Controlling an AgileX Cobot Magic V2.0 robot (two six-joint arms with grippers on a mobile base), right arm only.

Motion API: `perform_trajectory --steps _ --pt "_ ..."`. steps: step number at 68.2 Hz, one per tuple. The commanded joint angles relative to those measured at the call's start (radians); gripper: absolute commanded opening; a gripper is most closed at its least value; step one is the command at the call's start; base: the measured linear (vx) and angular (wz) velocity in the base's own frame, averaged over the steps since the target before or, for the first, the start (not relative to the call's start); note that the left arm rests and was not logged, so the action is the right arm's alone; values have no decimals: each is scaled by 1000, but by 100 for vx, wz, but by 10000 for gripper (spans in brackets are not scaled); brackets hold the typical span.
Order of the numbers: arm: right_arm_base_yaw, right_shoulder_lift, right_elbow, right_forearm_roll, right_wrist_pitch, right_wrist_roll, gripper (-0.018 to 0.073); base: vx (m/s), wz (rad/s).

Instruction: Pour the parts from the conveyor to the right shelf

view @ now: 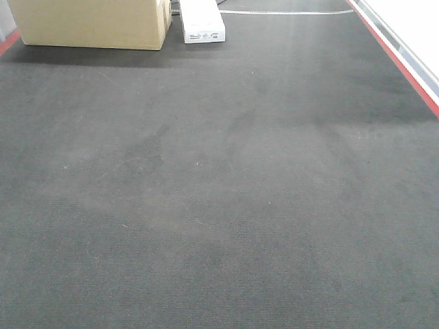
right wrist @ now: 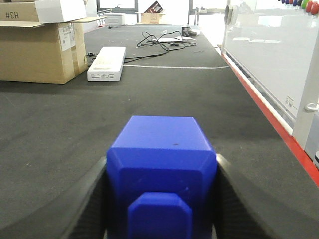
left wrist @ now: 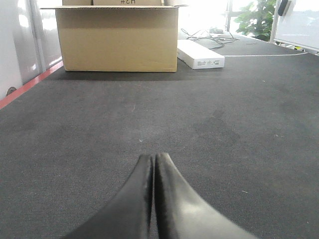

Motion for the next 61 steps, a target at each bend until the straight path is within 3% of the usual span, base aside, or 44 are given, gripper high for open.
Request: perform_trajectory --steps 1,61 --pt "-3 9 -29 2 -88 -6 -9 0 0" --pt "-3 9 -29 2 -88 -6 -9 0 0"
